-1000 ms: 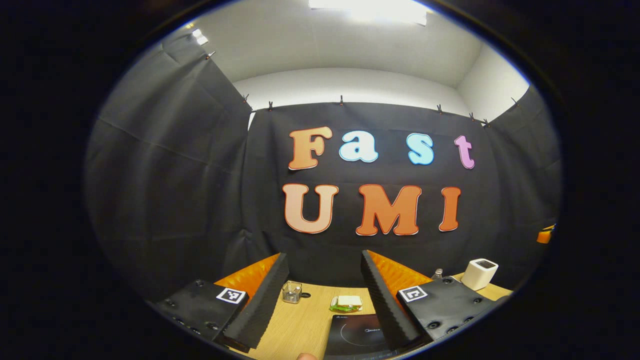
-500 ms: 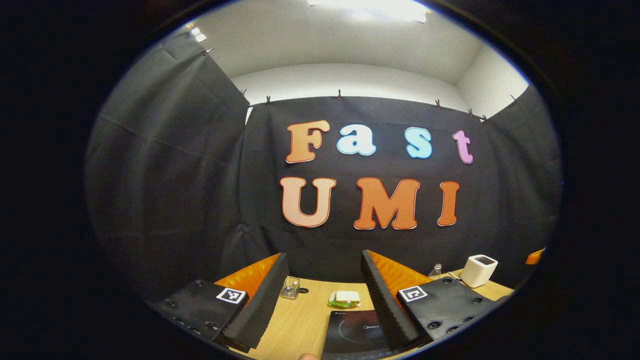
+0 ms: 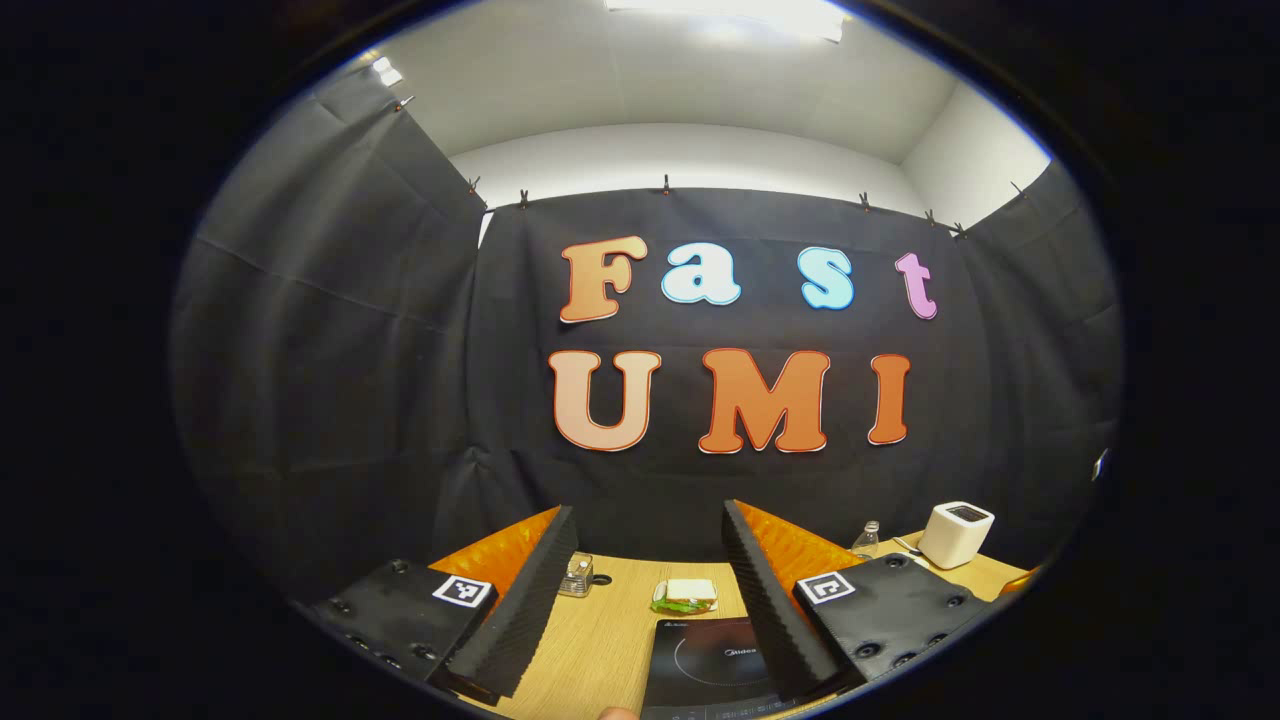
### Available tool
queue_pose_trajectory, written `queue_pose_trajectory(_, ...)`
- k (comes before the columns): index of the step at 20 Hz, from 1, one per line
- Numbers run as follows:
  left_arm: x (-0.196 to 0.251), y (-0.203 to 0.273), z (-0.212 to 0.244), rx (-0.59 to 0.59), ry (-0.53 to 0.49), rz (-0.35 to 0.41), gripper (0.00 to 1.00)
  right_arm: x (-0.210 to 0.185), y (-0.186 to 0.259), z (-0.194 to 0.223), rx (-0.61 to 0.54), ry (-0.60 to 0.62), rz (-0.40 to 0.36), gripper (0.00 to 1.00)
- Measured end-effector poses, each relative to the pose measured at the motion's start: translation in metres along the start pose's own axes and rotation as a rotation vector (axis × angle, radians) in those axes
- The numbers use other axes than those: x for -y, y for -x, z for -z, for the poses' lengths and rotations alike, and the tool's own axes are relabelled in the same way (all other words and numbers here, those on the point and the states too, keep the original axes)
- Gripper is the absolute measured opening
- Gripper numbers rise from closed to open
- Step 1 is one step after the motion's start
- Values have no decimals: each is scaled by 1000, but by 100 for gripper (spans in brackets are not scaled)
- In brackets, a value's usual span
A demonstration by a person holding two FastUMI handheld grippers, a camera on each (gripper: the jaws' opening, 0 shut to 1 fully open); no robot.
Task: First push the handle of the pot to place it horizontally, then grasp the pot with both hands and set it on the induction cooktop.
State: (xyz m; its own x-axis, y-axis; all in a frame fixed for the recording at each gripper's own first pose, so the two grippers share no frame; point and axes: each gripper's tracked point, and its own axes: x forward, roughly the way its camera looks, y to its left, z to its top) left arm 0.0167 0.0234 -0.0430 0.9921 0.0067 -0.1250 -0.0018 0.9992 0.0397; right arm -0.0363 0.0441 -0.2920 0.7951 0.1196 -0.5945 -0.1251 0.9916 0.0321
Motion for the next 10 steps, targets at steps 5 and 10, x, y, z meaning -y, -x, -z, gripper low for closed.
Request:
queue_pose_trajectory(5,-3,1,6,-7,-5,-6,95,-5,-15,44,-103,12,-4,0)
queue_pose_trajectory(10,-5,1,13,-16,-14,-7,99,-7,-32,83,-210,-5,-16,0)
